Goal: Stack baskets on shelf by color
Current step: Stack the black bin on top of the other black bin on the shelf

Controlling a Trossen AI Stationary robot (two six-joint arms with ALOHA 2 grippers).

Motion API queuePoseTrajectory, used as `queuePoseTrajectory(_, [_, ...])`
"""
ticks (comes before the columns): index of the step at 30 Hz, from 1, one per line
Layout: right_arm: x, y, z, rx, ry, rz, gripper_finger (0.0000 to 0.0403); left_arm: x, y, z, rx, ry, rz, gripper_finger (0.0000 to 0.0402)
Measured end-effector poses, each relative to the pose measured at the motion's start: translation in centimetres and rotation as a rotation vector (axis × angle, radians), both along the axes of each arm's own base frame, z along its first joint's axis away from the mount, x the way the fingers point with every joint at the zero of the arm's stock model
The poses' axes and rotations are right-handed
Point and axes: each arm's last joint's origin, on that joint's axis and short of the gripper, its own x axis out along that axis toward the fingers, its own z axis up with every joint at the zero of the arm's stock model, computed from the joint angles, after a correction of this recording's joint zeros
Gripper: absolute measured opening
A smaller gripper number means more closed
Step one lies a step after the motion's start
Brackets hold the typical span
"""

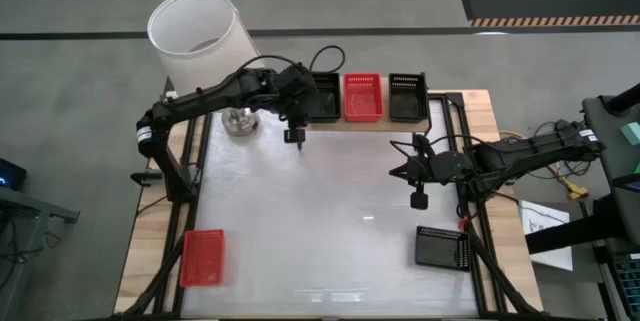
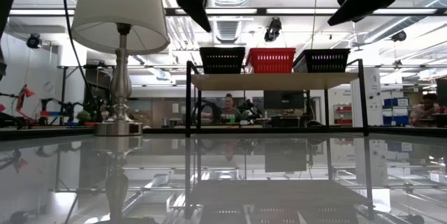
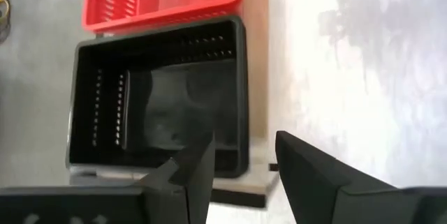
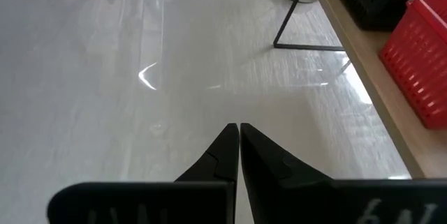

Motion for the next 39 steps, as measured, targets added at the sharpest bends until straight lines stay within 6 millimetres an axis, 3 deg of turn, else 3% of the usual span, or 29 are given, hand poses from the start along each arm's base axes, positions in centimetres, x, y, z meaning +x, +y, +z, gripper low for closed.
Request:
queuePoseTrajectory(4, [0.0,0.0,-0.3,0.037,-0.008,-0.026,0.0009,-1.1,-2.0,1.6,-0.036,-0.071,0.02,0.0137])
queuePoseTrajectory(8, [0.1,0.1,-1.2,0.088,-0.01,-0.06,0.0009,-1.4,-5.4,2.0,-0.046,-0.111,-0.074,0.0137])
queuePoseTrajectory(15, [0.2,0.3,-2.1,0.18,-0.014,-0.038,0.0009,-1.8,-11.5,0.1,-0.033,-0.222,-0.291,0.0136])
queuePoseTrajectory(20, [0.2,0.4,-2.1,0.229,-0.01,-0.03,0.0009,-3.1,-14.3,-2.1,-0.032,-0.34,-0.384,0.0136])
queuePoseTrajectory(27, [0.1,1.0,-2.1,0.356,0.005,-0.007,0.0009,-5.1,-15.9,-4.5,-0.04,-0.607,-0.435,0.0136])
queuePoseTrajectory(33, [0.0,2.2,-1.8,0.444,0.012,-0.008,0.0009,-6.4,-15.9,-7.0,-0.049,-0.731,-0.43,0.0136])
queuePoseTrajectory(39, [0.8,4.1,-1.2,0.542,0.046,-0.007,0.0009,-7.7,-15.2,-7.0,0.039,-0.77,-0.287,0.0136])
